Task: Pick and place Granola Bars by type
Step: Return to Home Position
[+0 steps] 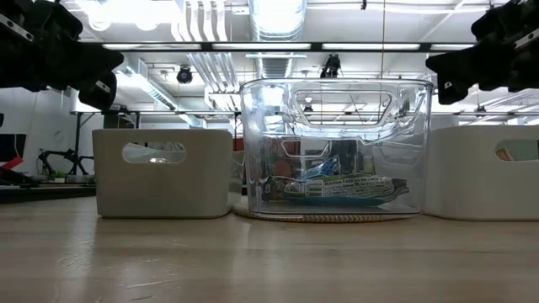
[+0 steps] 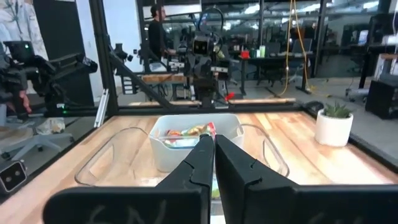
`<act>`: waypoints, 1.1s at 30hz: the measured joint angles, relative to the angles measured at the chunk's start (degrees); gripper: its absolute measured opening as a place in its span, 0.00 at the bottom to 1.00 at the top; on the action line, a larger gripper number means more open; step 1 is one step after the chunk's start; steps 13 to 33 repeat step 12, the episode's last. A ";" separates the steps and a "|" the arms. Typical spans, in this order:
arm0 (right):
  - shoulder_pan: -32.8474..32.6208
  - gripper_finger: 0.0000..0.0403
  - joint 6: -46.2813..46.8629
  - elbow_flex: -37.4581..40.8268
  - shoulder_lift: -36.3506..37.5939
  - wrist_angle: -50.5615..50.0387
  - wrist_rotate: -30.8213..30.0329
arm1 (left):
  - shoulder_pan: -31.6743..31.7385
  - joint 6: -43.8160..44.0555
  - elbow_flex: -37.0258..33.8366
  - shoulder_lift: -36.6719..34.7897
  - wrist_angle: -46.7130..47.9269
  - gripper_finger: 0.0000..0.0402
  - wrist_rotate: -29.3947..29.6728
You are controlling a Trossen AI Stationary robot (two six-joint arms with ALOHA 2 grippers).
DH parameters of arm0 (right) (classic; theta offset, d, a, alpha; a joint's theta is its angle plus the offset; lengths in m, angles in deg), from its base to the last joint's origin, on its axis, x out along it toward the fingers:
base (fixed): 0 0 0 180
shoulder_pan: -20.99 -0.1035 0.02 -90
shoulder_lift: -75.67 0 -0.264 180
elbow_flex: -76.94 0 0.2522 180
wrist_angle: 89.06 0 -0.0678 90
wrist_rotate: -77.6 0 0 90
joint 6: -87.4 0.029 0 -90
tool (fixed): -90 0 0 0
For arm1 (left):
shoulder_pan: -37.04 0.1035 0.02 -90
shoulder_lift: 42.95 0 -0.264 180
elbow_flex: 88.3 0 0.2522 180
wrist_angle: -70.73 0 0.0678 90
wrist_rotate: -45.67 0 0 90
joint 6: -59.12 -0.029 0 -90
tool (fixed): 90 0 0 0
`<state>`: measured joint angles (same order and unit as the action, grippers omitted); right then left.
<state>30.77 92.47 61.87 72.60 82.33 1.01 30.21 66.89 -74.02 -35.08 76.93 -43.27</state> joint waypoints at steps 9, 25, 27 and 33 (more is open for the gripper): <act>0.00 0.02 -3.25 0.04 0.02 0.19 -0.01 | 0.00 0.23 0.09 0.00 -0.39 0.00 0.04; 0.00 0.02 -4.13 0.04 0.02 0.10 -0.85 | 0.00 1.50 0.09 0.00 -0.27 0.00 0.24; 0.00 0.02 -4.13 0.04 0.02 0.10 -0.85 | 0.00 1.50 0.09 0.00 -0.27 0.00 0.24; 0.00 0.02 -4.13 0.04 0.02 0.10 -0.85 | 0.00 1.50 0.09 0.00 -0.27 0.00 0.24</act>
